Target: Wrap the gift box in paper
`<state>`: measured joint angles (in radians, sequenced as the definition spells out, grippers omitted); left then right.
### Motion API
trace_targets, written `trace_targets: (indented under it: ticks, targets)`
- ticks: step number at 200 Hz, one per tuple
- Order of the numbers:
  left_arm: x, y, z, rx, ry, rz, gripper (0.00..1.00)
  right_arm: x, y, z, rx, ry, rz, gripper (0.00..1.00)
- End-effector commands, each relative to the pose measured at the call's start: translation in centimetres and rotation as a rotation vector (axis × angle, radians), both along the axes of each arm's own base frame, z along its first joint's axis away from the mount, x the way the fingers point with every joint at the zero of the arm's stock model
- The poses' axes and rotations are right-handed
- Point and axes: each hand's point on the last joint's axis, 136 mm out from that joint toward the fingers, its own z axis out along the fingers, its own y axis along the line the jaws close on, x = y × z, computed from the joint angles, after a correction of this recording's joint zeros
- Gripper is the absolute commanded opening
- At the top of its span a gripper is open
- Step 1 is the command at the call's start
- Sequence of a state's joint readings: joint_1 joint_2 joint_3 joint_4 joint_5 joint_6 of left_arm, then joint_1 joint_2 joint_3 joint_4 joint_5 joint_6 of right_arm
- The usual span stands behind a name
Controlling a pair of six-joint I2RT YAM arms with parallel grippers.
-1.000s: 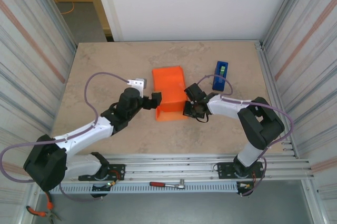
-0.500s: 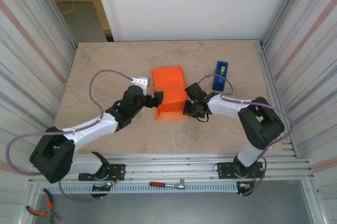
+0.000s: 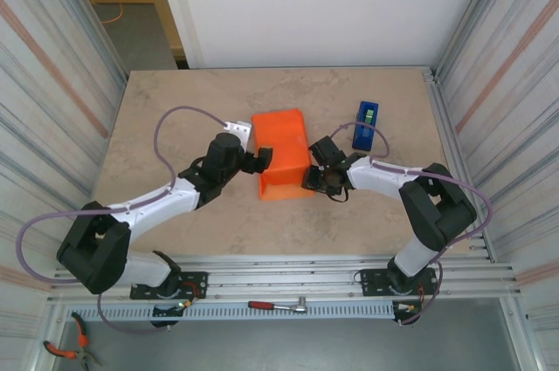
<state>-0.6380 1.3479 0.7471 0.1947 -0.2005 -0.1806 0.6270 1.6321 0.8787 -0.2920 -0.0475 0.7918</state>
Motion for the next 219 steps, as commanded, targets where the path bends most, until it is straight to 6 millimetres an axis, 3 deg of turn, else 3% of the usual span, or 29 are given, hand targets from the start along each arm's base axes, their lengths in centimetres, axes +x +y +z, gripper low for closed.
trace_targets:
  ticks: [1, 10, 21, 27, 37, 52, 123, 219]
  targets:
    - [0.1, -0.6, 0.8, 0.033, 0.039, -0.075, 0.99, -0.3, -0.6, -0.5, -0.021, 0.019, 0.003, 0.14]
    - [0.0, -1.0, 0.9, 0.066, 0.05, -0.116, 0.99, -0.3, -0.6, -0.6, -0.02, 0.023, 0.005, 0.06]
    - [-0.5, -1.6, 0.9, 0.119, 0.066, -0.19, 0.99, -0.3, -0.6, -0.5, -0.017, 0.023, 0.005, 0.09]
    - [-0.7, -1.9, 0.9, 0.141, 0.065, -0.225, 0.99, -0.3, -0.6, -0.3, -0.015, 0.022, 0.003, 0.18]
    - [-1.1, -2.4, 0.8, 0.184, 0.061, -0.283, 0.99, -0.3, -0.8, 0.0, -0.017, 0.019, 0.002, 0.42]
    - [-1.5, -2.7, 0.5, 0.266, 0.063, -0.349, 0.99, -0.6, -0.9, 0.4, -0.012, 0.015, 0.0, 0.53]
    - [-2.7, -3.4, -2.9, 0.588, 0.064, -0.493, 0.99, -1.3, -2.5, 3.0, 0.036, -0.033, -0.05, 0.69]
    - [-2.8, -3.3, -6.0, 0.623, 0.111, -0.462, 0.99, -1.3, -4.8, 3.7, 0.116, -0.023, -0.144, 0.96]
